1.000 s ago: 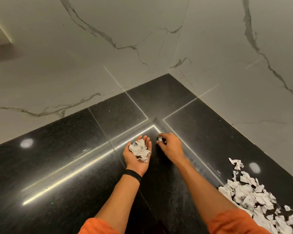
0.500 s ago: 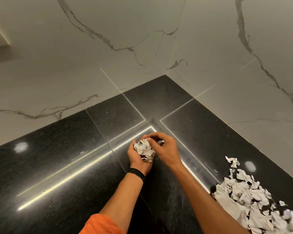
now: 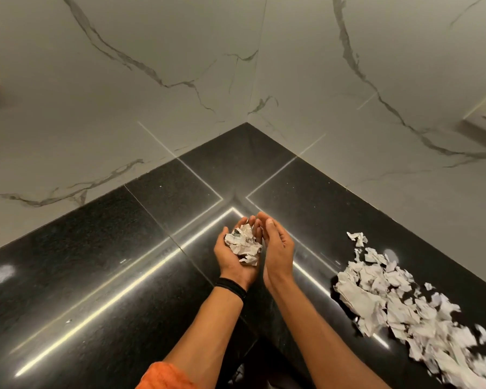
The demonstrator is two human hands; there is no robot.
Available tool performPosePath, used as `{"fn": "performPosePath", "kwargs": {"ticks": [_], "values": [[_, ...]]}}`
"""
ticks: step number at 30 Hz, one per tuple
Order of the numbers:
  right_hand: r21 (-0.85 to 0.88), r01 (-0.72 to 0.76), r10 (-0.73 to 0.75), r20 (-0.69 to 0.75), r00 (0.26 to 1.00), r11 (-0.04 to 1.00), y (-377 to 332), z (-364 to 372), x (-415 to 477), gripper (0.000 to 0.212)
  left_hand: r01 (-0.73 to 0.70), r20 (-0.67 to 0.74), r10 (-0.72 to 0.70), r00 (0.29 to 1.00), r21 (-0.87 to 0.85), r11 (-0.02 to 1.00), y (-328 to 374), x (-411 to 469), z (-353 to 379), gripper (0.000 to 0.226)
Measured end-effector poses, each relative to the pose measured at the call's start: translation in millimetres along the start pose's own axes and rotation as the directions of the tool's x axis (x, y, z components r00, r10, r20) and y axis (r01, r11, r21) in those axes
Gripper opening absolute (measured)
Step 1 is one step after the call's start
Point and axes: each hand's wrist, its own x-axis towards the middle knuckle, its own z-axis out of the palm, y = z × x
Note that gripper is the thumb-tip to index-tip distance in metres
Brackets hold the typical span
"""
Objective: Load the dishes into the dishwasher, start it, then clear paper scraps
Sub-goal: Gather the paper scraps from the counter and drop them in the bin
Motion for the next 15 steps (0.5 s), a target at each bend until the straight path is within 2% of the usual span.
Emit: {"fn": "performPosePath", "kwargs": {"ticks": [4,9,15], "values": [[0.154,-0.054,0.066,-0.073,0.995,0.987,9.6,-5.3,-32.2,0.029,-0.003,0.008,0.003,1.000,0.025,1.000,-9.3,-24.1,-17.3,0.045],[0.157,-0.087,0.104,-0.099,0.990,0.984,27.1,-26.0,-81.7,0.033,-0.008,0.001,0.008,1.000,0.044,0.999,-15.3,-71.3,-52.9,0.047],[0.185,-0.157,0.172,-0.065,0.983,0.970,44.2,-66.8,-143.4,0.036,-0.056,0.001,0.056,0.998,0.068,0.996,-37.5,-132.5,-98.0,0.049]]}}
